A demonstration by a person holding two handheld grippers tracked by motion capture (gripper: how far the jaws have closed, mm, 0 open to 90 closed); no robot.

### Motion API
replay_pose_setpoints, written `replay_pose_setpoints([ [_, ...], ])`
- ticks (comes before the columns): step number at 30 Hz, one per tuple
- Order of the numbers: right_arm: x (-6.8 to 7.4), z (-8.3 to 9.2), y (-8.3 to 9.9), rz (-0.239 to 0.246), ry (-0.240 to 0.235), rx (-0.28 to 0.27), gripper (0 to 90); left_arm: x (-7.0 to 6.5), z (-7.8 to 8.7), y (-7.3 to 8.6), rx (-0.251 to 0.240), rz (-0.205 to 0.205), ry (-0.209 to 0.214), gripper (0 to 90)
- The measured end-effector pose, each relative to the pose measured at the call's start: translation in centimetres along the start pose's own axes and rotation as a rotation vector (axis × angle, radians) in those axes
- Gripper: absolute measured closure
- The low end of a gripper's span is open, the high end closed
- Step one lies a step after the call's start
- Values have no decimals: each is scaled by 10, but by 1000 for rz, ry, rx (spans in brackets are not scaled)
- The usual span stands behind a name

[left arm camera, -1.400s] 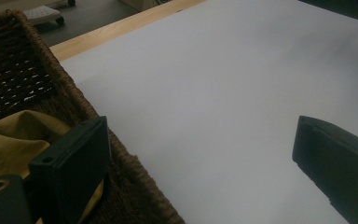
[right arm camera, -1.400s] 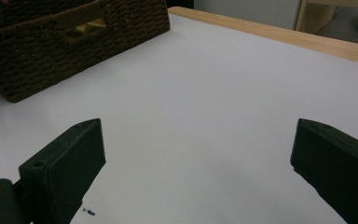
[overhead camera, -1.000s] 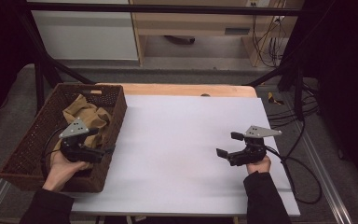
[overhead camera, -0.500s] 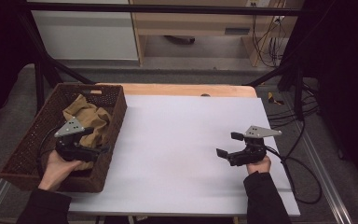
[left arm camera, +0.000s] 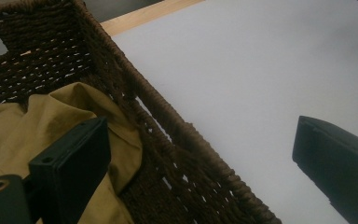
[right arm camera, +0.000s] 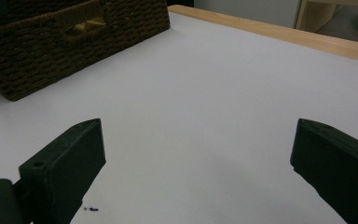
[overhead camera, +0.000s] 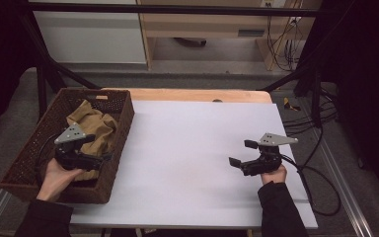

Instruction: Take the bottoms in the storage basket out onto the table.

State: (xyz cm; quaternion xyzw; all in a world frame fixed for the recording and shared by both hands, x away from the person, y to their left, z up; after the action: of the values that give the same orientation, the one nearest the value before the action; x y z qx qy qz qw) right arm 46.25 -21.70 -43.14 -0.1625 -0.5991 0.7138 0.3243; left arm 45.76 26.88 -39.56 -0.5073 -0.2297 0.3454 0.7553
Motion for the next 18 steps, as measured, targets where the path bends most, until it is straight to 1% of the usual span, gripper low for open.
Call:
replay_pose_setpoints([
  [9,0,-1,0,1,-1,0,36,8,7,1,-9,13,-18,41],
  [18,0,-1,0,-1,0,0,36,18,13,3,7,20,-46,41],
])
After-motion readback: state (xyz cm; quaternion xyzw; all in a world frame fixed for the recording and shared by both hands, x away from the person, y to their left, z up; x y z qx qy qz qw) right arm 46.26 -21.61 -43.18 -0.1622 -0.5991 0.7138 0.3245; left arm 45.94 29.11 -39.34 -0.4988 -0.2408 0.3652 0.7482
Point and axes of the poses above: each handheld gripper's, and its own axes: z roughly backward along the jaws, y roughly out of its underside, x roughly to its left, the point moved 5 cm from there along -z, roughly forward along the jaws, and after that the axes turned 12 degrees about -x, right-handed, at the moved point
